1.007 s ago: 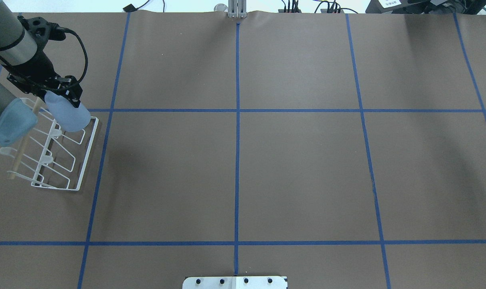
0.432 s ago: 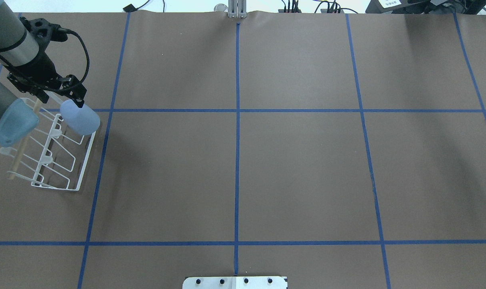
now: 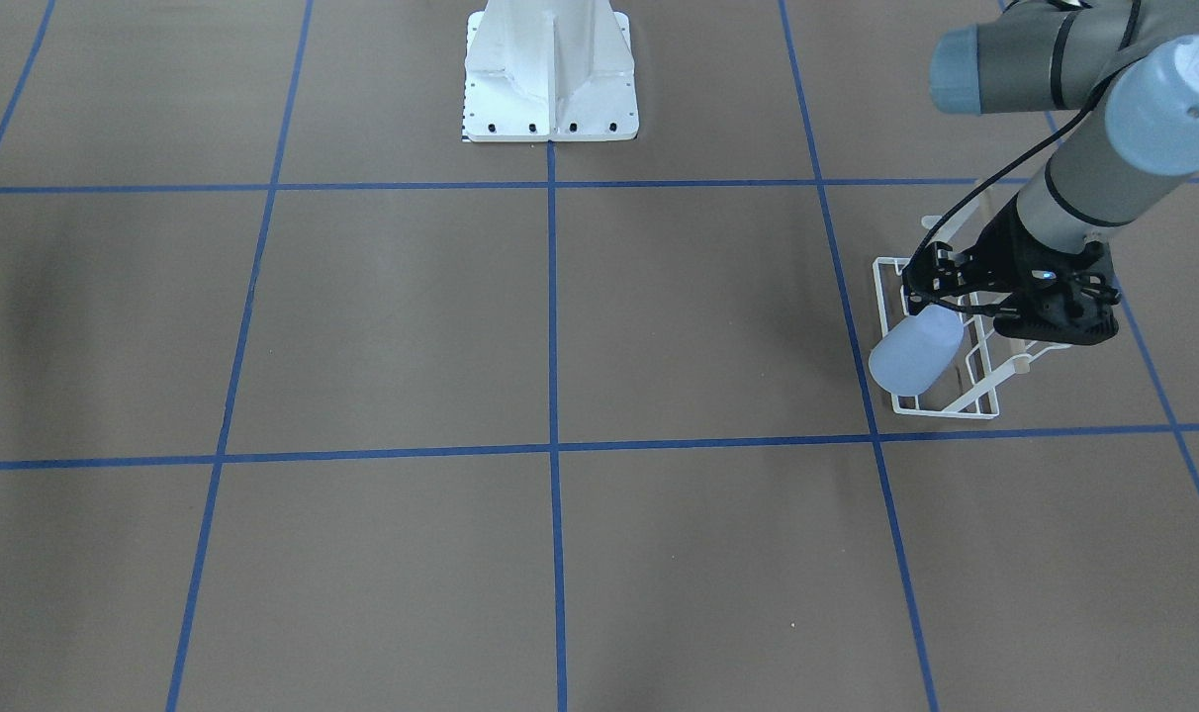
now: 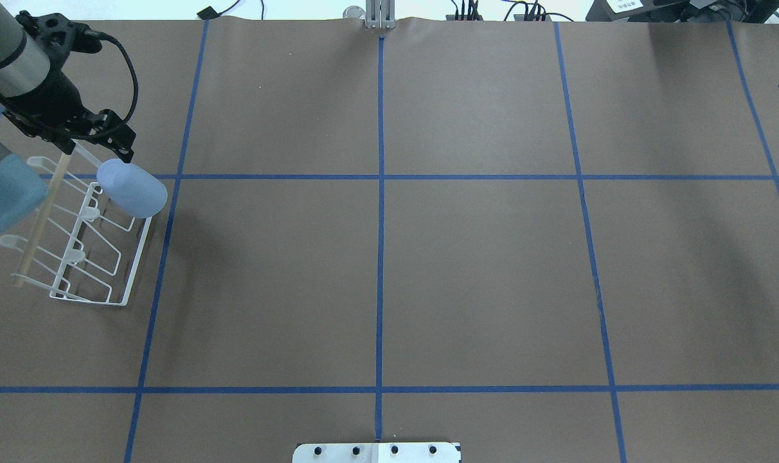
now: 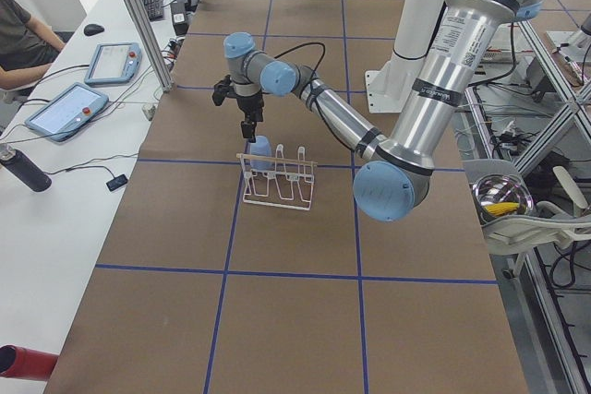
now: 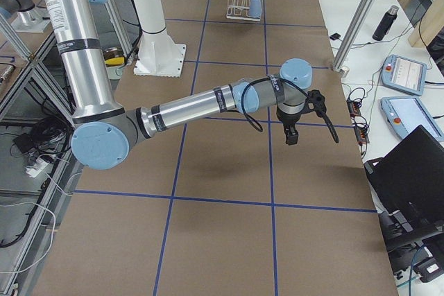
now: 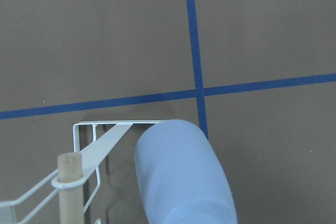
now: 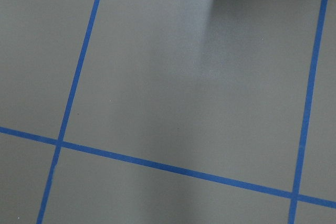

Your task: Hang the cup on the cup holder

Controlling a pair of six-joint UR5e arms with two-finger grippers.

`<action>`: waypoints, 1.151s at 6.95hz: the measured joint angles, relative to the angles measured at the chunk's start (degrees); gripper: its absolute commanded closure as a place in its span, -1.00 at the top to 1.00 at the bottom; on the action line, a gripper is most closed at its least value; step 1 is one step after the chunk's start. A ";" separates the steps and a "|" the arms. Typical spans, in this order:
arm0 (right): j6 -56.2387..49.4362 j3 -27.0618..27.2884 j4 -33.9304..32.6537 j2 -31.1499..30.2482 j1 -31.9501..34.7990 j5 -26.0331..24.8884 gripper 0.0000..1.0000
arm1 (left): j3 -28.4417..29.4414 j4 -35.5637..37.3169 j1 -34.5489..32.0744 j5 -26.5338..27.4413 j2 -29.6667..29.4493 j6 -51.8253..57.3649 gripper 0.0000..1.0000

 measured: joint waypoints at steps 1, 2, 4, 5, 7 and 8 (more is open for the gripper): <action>0.11 -0.07 -0.12 0.28 -0.46 -0.55 1.00 | -1.66 -1.15 -3.36 0.01 2.45 2.54 0.99; 0.15 -0.14 -0.24 0.34 -0.85 -1.85 1.00 | -2.00 -3.76 -7.44 0.05 6.39 8.05 0.98; 0.20 0.02 -3.34 1.13 -0.73 -3.91 1.00 | 1.45 -10.02 -13.90 -0.47 13.48 15.57 0.98; 0.20 0.77 -7.44 2.12 -0.32 -4.15 1.00 | 3.05 -13.45 -15.37 -1.95 15.97 15.86 0.99; -0.54 3.92 -12.95 -0.21 0.82 -4.60 1.00 | 4.55 -16.82 -16.46 -3.75 16.72 14.69 0.99; -1.07 4.87 -13.38 -2.40 1.04 -4.91 1.00 | 5.91 -16.54 -16.76 -3.67 15.33 14.35 0.98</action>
